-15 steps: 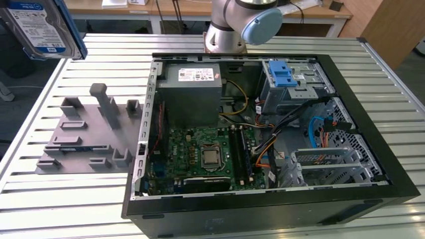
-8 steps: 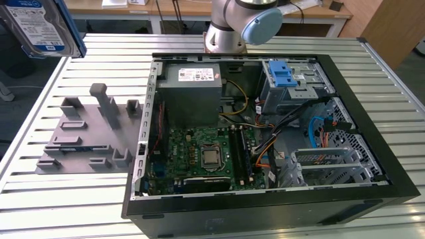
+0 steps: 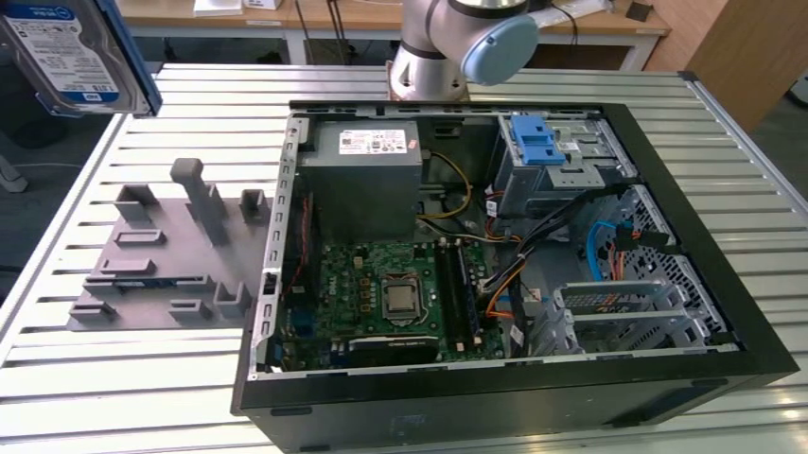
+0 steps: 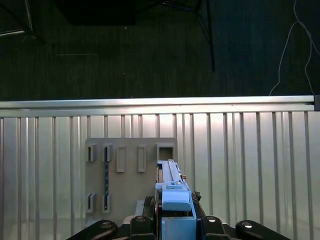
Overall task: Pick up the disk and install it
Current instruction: 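Pick up the disk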
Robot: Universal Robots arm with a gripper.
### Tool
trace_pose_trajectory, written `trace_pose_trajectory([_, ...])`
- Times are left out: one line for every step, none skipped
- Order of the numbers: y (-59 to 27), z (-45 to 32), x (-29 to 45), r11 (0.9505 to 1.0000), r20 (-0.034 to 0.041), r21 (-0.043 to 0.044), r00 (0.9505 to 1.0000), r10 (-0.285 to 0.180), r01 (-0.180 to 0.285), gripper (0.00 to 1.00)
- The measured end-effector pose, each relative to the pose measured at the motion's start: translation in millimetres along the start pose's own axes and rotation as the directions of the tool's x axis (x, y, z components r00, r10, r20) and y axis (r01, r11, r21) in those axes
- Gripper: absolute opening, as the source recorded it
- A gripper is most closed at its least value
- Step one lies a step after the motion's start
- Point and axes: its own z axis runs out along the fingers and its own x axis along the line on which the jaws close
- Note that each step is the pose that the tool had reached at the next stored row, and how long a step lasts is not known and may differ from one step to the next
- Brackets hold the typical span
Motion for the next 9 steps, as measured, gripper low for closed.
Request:
trace_pose_trajectory([-0.1, -0.1, 1.3, 1.0, 0.0, -0.0001, 1.0, 0.0, 0.0, 0.37])
trace_pose_trajectory([-0.1, -0.1, 2.7, 1.0, 0.0, 0.0, 1.0, 0.0, 0.0, 0.37])
trace_pose_trajectory([-0.2, -0.2, 4.1, 1.0, 0.0, 0.0, 1.0, 0.0, 0.0, 0.37])
trace_pose_trajectory([-0.2, -0.3, 5.7, 1.0, 0.0, 0.0, 1.0, 0.0, 0.0, 0.37])
trace_pose_trajectory([-0.3, -0.3, 7.2, 1.0, 0.0, 0.0, 1.0, 0.0, 0.0, 0.37])
trace_pose_trajectory([-0.3, -0.3, 8.2, 1.0, 0.0, 0.0, 1.0, 0.0, 0.0, 0.37])
trace_pose_trajectory([-0.3, -0.3, 9.1, 1.0, 0.0, 0.0, 1.0, 0.0, 0.0, 0.37])
trace_pose_trajectory([-0.4, -0.4, 9.8, 1.0, 0.0, 0.0, 1.0, 0.0, 0.0, 0.37])
trace_pose_trajectory([-0.4, -0.5, 10.3, 1.0, 0.0001, 0.0001, 1.0, 0.0, 0.0, 0.37])
